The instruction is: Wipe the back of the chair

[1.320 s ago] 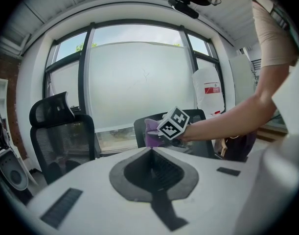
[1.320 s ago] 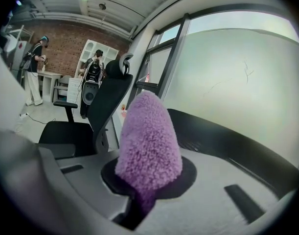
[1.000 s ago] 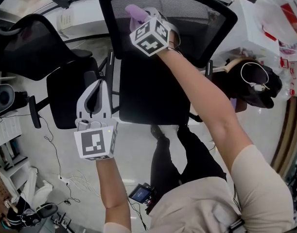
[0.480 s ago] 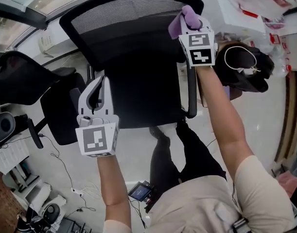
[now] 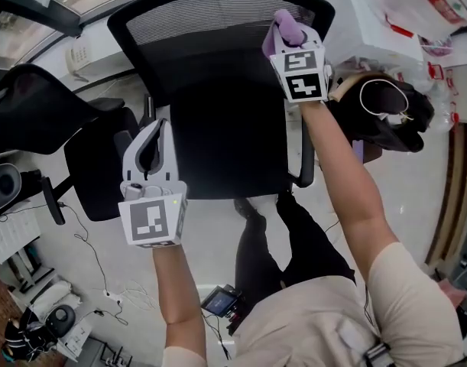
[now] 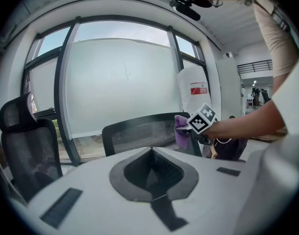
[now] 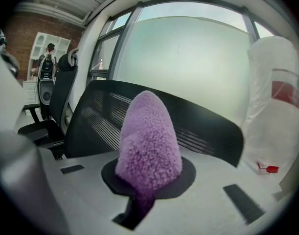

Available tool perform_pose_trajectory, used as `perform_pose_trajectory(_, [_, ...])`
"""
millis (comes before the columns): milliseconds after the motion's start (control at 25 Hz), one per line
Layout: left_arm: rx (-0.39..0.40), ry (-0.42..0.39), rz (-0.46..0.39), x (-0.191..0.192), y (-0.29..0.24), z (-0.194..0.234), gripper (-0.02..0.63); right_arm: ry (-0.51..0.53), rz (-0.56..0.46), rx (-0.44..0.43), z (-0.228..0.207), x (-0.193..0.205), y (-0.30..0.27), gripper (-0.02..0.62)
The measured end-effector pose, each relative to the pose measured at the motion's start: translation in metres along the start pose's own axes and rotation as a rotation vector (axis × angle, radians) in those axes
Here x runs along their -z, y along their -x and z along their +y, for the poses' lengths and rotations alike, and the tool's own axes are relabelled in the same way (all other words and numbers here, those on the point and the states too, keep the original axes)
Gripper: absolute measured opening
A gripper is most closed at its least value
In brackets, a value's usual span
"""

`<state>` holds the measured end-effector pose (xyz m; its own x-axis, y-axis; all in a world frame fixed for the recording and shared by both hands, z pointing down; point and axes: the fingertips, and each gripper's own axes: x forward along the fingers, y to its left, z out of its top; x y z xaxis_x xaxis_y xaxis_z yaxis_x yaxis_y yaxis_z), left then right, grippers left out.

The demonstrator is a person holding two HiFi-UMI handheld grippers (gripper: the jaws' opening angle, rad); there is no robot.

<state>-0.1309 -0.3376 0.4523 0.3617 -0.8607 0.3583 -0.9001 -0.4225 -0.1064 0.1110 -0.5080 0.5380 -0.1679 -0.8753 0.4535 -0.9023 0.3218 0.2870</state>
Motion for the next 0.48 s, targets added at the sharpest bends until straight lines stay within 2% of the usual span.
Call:
perform_pose_trajectory(200, [-0.074,0.031,0.009,0.019,0.036,0.038,0.006,0.093,-0.018,-0.183,0.12,-0.045,-0.048,0.025])
perform_pose_trajectory(360, [-0.159,0.069,0.057,0.04,0.068,0.071,0.006,0.194,-0.025,-0.324,0.223,-0.078,-0.081,0.025])
perform_pose_trajectory(480, [-0.17,0.073,0.024,0.051,0.085,0.085,0.006,0.255,-0.028,-0.395,0.278,-0.093,-0.091,0.025])
